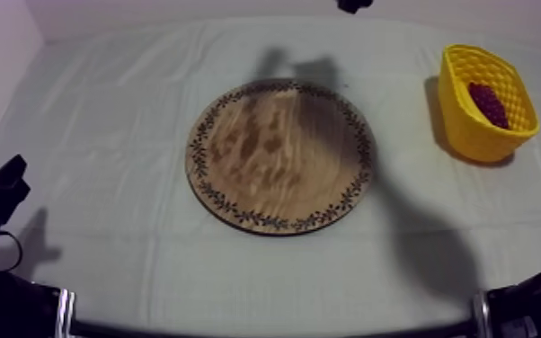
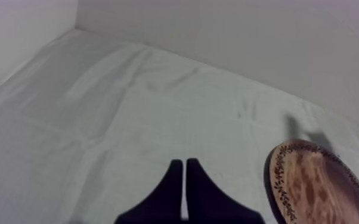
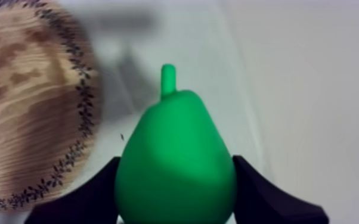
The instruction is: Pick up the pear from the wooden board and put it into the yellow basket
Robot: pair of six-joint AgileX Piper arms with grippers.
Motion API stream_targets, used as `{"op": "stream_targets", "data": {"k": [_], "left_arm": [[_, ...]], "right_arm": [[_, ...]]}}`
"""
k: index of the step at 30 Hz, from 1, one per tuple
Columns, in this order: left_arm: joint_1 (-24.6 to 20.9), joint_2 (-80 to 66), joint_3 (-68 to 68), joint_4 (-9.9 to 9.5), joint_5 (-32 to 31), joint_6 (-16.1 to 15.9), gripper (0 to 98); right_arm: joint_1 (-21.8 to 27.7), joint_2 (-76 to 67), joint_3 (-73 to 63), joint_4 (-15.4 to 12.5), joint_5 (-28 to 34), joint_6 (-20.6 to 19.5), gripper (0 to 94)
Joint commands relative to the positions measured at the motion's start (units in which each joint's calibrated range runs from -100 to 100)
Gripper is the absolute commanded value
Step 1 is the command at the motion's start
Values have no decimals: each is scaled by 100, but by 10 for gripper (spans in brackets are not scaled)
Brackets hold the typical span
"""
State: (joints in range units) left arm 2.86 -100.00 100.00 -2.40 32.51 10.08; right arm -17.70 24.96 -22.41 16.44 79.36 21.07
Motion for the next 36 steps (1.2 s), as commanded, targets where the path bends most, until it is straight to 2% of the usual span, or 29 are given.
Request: {"op": "stream_targets", "data": {"k": [1,8,22,26,36], "left_arm": [[0,0,0,-2,-1,1,1],[0,0,0,-2,-1,1,1],[0,0,0,-2,-1,1,1],[0,0,0,-2,-1,1,1],[0,0,0,-2,-1,1,1]], "right_arm": [[133,-280,107,79,-89,-400,333],[699,-645,293,266,-178,-1099,335],[1635,-1044,1327,350,-152,-2202,337],[1835,-1073,1742,300,-45,-2286,330],[2182,-1074,2879,190,136,-2133,347]]}}
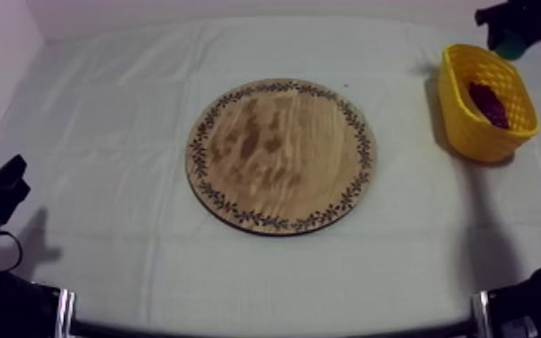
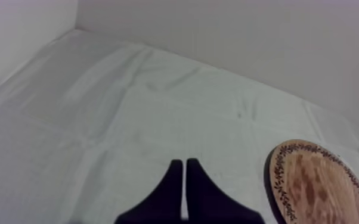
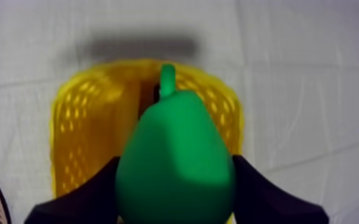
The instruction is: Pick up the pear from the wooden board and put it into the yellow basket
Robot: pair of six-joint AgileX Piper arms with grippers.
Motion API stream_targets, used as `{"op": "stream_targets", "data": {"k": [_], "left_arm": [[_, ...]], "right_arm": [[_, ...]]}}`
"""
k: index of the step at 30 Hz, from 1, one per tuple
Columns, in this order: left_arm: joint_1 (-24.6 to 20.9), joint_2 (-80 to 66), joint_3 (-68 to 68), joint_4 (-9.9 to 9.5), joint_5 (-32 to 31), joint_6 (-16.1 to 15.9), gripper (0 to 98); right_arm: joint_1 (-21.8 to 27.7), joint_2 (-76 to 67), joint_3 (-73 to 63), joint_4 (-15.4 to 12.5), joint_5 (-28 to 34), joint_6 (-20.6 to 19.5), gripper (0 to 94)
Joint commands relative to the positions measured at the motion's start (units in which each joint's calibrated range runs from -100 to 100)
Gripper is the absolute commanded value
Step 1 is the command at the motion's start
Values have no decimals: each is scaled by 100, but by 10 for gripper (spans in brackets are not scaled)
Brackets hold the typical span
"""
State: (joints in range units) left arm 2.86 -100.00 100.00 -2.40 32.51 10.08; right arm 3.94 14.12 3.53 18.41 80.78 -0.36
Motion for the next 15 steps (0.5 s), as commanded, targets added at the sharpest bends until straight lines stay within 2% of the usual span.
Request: {"op": "stream_targets", "data": {"k": [1,6,12,15], "left_arm": [[0,0,0,-2,-1,1,1],[0,0,0,-2,-1,1,1],[0,0,0,-2,-1,1,1],[0,0,0,-2,-1,1,1]], "right_arm": [[34,6,462,-12,-44,15,349],[66,-1,1175,-43,-308,14,376],[58,63,1521,-212,-618,158,604],[49,62,1580,-296,-870,195,684]]}}
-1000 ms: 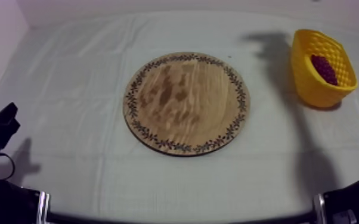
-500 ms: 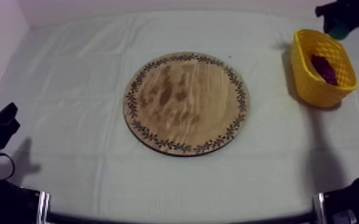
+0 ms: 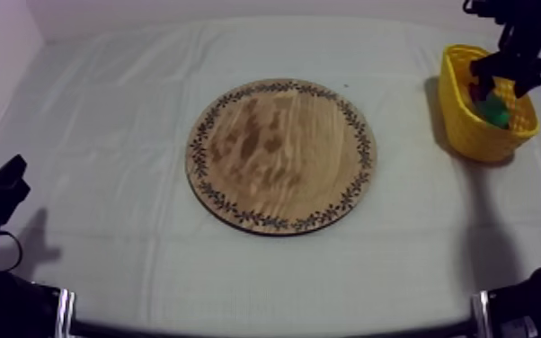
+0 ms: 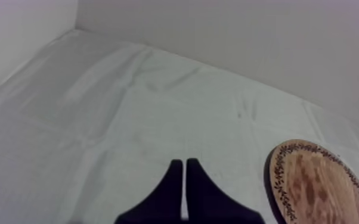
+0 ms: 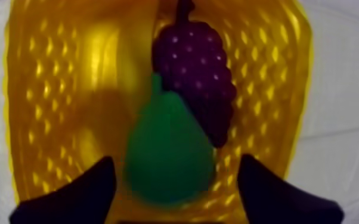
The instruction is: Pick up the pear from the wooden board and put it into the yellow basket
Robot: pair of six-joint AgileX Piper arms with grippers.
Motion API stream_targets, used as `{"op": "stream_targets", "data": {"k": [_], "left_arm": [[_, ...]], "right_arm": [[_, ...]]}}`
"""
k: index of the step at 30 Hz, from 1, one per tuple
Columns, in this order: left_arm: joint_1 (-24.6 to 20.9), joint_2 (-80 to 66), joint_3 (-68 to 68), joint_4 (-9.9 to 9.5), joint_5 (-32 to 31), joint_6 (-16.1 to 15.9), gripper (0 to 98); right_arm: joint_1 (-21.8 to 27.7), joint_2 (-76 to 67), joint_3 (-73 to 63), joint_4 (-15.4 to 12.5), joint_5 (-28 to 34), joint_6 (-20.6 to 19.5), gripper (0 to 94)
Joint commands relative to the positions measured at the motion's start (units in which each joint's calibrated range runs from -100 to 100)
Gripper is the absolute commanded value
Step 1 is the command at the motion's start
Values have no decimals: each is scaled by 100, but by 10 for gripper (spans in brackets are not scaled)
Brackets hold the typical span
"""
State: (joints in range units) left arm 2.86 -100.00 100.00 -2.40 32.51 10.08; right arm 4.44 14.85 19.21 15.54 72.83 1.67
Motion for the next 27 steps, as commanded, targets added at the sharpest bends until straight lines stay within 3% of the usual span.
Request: {"op": "stream_targets", "data": {"k": [1,11,18,27], "left_arm": [[0,0,0,-2,-1,1,1],[0,0,0,-2,-1,1,1],[0,0,0,-2,-1,1,1],[0,0,0,-2,-1,1,1]], "right_arm": [[-1,-26,21,-26,-148,-1,696],[136,-726,129,-153,-820,98,601],[85,-1978,1137,-204,-2012,163,578],[30,-3900,2936,-111,-4044,134,564]]}}
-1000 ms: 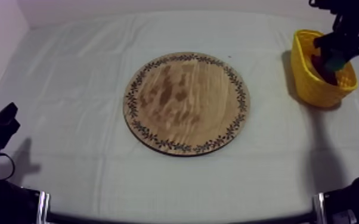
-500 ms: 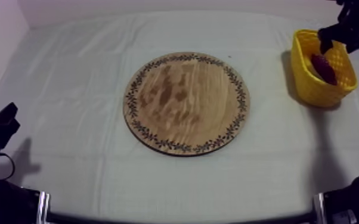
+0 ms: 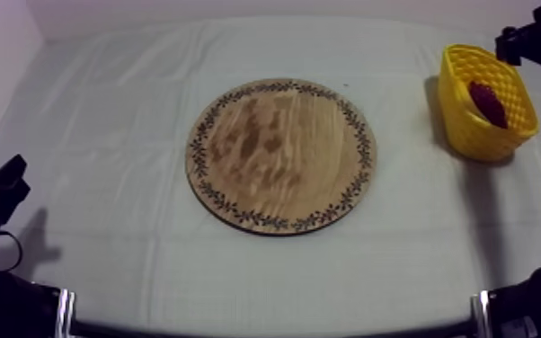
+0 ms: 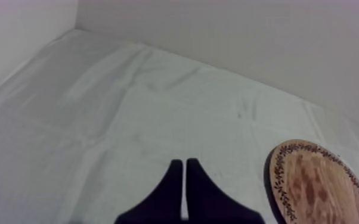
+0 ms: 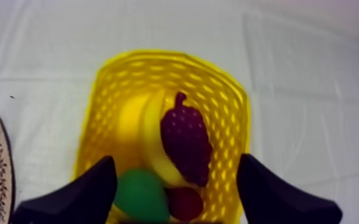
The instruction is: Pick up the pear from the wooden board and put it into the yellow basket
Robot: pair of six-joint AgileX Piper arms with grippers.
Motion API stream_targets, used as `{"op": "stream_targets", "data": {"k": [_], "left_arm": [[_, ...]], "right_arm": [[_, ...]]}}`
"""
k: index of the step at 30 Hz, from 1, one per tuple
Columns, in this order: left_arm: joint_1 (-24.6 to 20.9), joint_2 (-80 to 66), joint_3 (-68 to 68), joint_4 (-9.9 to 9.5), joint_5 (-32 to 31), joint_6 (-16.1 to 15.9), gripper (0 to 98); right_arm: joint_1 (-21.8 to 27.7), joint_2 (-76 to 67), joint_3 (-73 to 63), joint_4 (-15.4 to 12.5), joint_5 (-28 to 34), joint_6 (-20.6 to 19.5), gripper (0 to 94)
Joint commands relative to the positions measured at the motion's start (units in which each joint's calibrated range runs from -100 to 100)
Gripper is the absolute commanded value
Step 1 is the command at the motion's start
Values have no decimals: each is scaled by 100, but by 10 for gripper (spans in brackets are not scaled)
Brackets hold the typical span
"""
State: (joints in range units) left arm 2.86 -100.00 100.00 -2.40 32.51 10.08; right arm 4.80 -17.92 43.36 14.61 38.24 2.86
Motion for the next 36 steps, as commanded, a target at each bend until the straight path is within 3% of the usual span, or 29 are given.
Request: {"op": "stream_targets", "data": {"k": [1,6,12,15,21,25,27,30,36], "left_arm": [[0,0,0,-2,-1,1,1],[0,0,0,-2,-1,1,1],[0,0,0,-2,-1,1,1],[0,0,0,-2,-1,1,1],[0,0,0,-2,-1,1,1],[0,0,0,-2,-1,1,1],[0,0,0,-2,-1,1,1],[0,0,0,-2,-1,1,1],[0,0,0,-2,-1,1,1]], "right_arm": [[-16,-838,722,-29,-767,32,560],[-147,-1928,1624,-220,-1300,196,512],[-309,-3281,2691,-780,-1686,583,393],[-362,-3970,3275,-1318,-1800,1100,353],[-385,-5405,4398,-2779,-1836,2614,216],[-374,-6220,4999,-3186,-1800,3049,81],[-382,-6569,5230,-3054,-1734,2918,42],[-445,-6998,5477,-2593,-1591,2393,17],[-538,-7631,5618,-1916,-727,1491,5]]}}
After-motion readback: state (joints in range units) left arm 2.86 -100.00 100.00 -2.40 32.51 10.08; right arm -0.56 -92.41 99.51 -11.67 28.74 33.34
